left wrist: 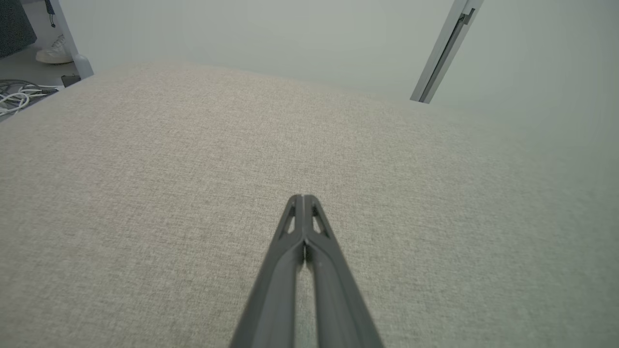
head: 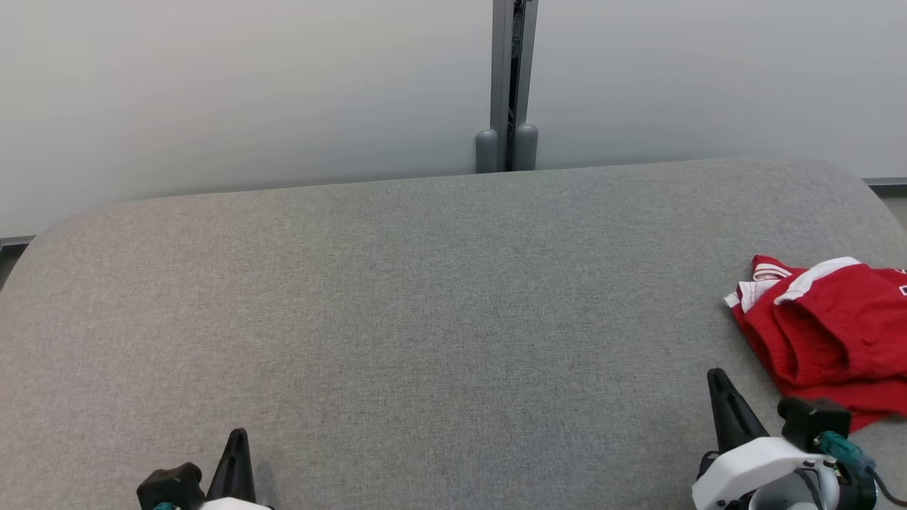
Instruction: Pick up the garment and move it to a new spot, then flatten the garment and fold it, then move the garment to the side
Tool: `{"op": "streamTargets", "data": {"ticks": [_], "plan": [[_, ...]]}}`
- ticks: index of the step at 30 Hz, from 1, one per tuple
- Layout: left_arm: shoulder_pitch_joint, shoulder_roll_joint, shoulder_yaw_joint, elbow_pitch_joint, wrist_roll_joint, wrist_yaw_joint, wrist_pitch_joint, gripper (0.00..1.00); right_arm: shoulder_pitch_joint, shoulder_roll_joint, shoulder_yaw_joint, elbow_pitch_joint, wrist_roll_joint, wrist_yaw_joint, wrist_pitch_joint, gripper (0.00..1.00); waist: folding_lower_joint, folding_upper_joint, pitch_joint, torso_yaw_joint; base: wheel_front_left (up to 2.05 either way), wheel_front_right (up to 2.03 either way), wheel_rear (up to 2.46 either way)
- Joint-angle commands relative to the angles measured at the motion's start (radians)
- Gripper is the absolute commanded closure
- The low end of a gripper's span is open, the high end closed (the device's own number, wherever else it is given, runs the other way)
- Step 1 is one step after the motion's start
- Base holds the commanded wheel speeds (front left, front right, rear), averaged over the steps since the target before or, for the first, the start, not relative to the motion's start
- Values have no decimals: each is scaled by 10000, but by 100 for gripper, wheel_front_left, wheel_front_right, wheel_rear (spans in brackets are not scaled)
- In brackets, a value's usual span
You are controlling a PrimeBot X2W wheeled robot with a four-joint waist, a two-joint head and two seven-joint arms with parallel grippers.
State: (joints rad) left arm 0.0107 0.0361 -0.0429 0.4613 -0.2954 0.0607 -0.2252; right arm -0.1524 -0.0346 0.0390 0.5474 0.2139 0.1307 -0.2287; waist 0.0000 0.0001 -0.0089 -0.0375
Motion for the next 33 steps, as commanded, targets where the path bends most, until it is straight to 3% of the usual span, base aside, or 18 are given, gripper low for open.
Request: {"op": "streamTargets", "data": {"ticks": [1, 33], "plan": [[-319, 56, 116, -234, -483, -110, 91, 100, -226, -59, -90, -284, 526, 2, 111, 100, 0, -1, 2, 8, 0, 0, 0], [-665, 101, 651, -1065, -5488, -833, 1346, 100, 71, -114, -609, -1455, 5838, 1, 1373, 100, 0, -1, 35, 107, 0, 0, 0]]}}
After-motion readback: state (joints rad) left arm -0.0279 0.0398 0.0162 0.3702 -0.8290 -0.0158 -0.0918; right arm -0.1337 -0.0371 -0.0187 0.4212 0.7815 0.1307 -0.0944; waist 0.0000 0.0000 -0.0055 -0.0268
